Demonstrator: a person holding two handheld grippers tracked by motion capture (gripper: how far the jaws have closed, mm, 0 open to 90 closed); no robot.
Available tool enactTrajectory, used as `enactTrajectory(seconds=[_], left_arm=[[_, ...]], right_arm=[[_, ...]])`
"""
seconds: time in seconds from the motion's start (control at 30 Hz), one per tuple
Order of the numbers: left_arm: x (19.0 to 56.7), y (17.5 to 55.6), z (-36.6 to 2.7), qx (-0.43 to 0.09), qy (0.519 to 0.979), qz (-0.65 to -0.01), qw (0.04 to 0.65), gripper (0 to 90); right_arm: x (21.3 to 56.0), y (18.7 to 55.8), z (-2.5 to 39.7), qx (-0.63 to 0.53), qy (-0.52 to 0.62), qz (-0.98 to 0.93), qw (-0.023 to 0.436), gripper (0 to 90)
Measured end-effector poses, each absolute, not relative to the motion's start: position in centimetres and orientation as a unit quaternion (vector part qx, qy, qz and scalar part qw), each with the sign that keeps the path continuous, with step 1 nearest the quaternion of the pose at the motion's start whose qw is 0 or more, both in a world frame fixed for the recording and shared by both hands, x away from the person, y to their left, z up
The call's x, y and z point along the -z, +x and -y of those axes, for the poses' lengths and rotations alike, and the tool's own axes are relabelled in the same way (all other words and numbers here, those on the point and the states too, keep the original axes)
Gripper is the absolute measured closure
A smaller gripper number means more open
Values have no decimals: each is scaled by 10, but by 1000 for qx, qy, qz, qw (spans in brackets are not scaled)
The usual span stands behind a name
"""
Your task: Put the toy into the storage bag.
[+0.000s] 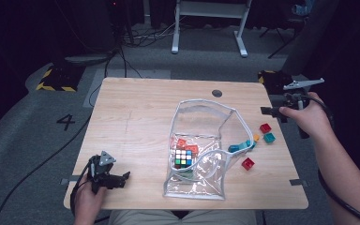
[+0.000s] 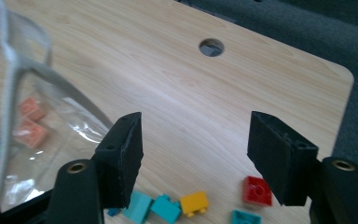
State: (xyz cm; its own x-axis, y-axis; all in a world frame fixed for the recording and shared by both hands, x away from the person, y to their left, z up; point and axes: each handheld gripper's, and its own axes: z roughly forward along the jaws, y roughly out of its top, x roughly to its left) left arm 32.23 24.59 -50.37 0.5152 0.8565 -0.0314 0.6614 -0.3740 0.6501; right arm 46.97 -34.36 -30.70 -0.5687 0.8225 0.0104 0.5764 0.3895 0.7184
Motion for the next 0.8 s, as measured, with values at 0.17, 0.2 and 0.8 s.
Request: enactTrajectory(seconds=[0.17,0.2,0.8], left_arm=[[504,322,-246,-159,813,-466,311,0],[504,322,-246,-158,813,-466,310,0],[504,322,-246,-158,814,-466,309,0]], right_arm=[[321,476,365,-340,457,-801,184,363],[324,477,368,-338,461,-799,186,363],[403,489,393,-291,503,-793,181,424]])
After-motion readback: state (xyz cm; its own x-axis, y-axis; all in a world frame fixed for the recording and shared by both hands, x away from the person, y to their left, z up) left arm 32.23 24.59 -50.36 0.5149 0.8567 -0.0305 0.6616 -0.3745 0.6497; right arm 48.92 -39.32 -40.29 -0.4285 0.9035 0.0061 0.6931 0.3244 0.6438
